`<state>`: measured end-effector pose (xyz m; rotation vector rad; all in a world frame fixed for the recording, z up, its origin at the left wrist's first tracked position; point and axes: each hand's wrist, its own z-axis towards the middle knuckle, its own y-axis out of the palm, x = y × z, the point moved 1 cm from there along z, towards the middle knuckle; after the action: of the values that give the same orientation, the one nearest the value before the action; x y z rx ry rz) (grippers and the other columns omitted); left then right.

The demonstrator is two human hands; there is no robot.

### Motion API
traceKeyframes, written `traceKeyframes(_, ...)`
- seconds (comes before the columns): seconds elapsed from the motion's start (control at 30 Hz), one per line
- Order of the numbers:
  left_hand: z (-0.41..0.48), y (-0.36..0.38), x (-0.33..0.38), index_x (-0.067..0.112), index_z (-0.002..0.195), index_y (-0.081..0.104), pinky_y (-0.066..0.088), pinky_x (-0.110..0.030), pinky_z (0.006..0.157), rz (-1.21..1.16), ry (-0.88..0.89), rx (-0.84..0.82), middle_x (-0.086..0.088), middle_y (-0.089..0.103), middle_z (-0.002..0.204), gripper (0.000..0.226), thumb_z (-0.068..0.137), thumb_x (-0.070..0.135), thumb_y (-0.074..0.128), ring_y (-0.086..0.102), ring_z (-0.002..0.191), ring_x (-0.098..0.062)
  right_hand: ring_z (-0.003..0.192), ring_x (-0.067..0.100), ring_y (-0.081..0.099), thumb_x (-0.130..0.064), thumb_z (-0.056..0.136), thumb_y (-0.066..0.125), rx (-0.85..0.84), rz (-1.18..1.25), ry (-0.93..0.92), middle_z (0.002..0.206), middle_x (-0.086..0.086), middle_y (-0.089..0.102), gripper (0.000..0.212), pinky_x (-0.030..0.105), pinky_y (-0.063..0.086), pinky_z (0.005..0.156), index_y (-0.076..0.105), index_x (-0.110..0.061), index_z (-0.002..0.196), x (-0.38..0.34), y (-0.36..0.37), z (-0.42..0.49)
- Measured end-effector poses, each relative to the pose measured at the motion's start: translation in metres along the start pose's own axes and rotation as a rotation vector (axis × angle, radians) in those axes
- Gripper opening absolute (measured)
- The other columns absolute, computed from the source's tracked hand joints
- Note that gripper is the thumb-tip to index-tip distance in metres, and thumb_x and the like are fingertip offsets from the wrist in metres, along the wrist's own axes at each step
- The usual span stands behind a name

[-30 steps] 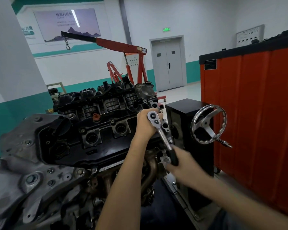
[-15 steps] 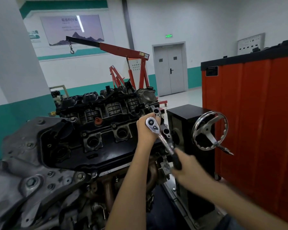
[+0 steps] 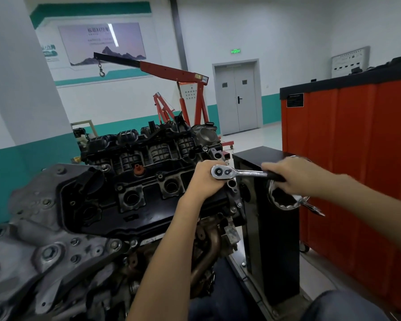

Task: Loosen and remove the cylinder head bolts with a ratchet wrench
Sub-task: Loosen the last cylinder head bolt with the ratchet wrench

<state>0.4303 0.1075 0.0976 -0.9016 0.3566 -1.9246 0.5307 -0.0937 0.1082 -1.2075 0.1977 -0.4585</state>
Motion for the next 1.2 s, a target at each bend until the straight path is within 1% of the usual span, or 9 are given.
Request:
traceKeyframes(0.13, -0.002, 0.006, -0.005, 0.024, 0.050, 0.024, 0.021, -0.029, 0.058, -0.180, -0.151, 0.186, 0.008, 0.026, 0.048, 0.055, 0.079, -0.012, 0.053, 0.025, 0.053, -0.010, 0.058, 0.008, 0.050, -0.017, 0.088, 0.056, 0.101, 0.059, 0.098, 0.067, -0.010, 0.047, 0.018, 0.017, 0.035, 0.050, 0.044, -0.027, 0.097, -0.022, 0.013, -0.007)
traceKeyframes(0.3, -0.002, 0.021, 0.006, 0.023, 0.050, 0.022, 0.019, -0.025, 0.051, -0.193, -0.224, 0.323, 0.010, 0.022, 0.044, 0.057, 0.081, -0.011, 0.055, 0.021, 0.048, -0.005, 0.050, 0.006, 0.052, -0.004, 0.081, 0.062, 0.134, 1.034, 0.329, 0.064, 0.002, 0.057, 0.016, 0.024, 0.044, 0.049, 0.053, -0.015, 0.088, -0.124, 0.078, -0.047)
traceKeyframes(0.4, -0.005, 0.020, 0.005, 0.024, 0.050, 0.023, 0.019, -0.013, 0.045, -0.203, -0.220, 0.305, 0.011, 0.025, 0.038, 0.059, 0.080, -0.014, 0.056, 0.025, 0.041, -0.004, 0.062, 0.022, 0.060, -0.015, 0.080, 0.065, 0.175, 1.254, 0.392, 0.076, 0.012, 0.065, 0.015, 0.033, 0.050, 0.059, 0.059, -0.012, 0.093, -0.147, 0.084, -0.045)
traceKeyframes(0.63, 0.003, 0.019, 0.013, 0.024, 0.043, 0.040, 0.026, -0.014, 0.051, -0.206, -0.212, 0.334, 0.012, 0.039, 0.041, 0.053, 0.082, -0.006, 0.058, 0.032, 0.046, 0.000, 0.048, 0.005, 0.038, -0.013, 0.085, 0.064, 0.490, 1.106, 0.426, 0.050, -0.002, 0.045, 0.028, 0.017, 0.030, 0.047, 0.050, -0.001, 0.064, -0.121, 0.065, -0.036)
traceKeyframes(0.8, 0.006, 0.014, 0.028, 0.037, 0.054, 0.055, 0.037, -0.011, 0.055, -0.293, -0.130, 0.407, 0.018, 0.053, 0.051, 0.045, 0.083, 0.004, 0.061, 0.045, 0.053, 0.002, 0.038, 0.002, 0.037, -0.009, 0.085, 0.063, 0.553, 1.085, 0.306, 0.043, -0.007, 0.044, 0.039, 0.008, 0.027, 0.040, 0.043, -0.018, 0.054, -0.111, 0.041, -0.048)
traceKeyframes(0.9, 0.003, 0.011, 0.034, 0.031, 0.058, 0.051, 0.033, -0.012, 0.052, -0.259, -0.092, 0.437, 0.014, 0.050, 0.051, 0.044, 0.085, -0.002, 0.057, 0.041, 0.051, 0.000, 0.038, 0.003, 0.034, -0.012, 0.086, 0.063, 0.562, 1.142, 0.311, 0.043, -0.005, 0.040, 0.035, 0.010, 0.027, 0.040, 0.045, -0.008, 0.057, -0.109, 0.032, -0.057)
traceKeyframes(1.0, 0.002, 0.008, 0.048, 0.005, 0.074, 0.056, 0.038, -0.034, 0.057, -0.159, -0.026, 0.401, -0.004, 0.054, 0.064, 0.019, 0.091, 0.012, 0.055, 0.043, 0.059, -0.014, 0.035, 0.007, 0.033, -0.020, 0.087, 0.062, 0.521, 1.293, 0.318, 0.042, -0.004, 0.039, 0.027, 0.017, 0.028, 0.037, 0.053, -0.010, 0.063, -0.112, 0.026, -0.067)
traceKeyframes(1.1, -0.002, 0.000, 0.066, 0.015, 0.074, 0.046, 0.032, -0.029, 0.059, 0.161, 0.096, 0.403, 0.004, 0.048, 0.069, 0.020, 0.090, 0.027, 0.050, 0.040, 0.064, -0.013, 0.028, 0.017, 0.028, -0.021, 0.091, 0.056, 0.454, 1.608, 0.345, 0.040, 0.007, 0.037, 0.036, 0.017, 0.024, 0.034, 0.053, -0.020, 0.055, -0.123, 0.023, -0.077)
traceKeyframes(1.2, -0.016, -0.014, 0.078, 0.013, 0.085, 0.061, 0.035, -0.029, 0.064, 0.554, 0.310, 0.368, 0.002, 0.057, 0.076, 0.021, 0.092, 0.030, 0.051, 0.050, 0.070, -0.015, 0.026, 0.011, 0.022, -0.014, 0.087, 0.053, 0.343, 2.022, 0.393, 0.039, 0.010, 0.025, 0.036, 0.013, 0.027, 0.036, 0.042, -0.015, 0.053, -0.145, 0.023, -0.079)
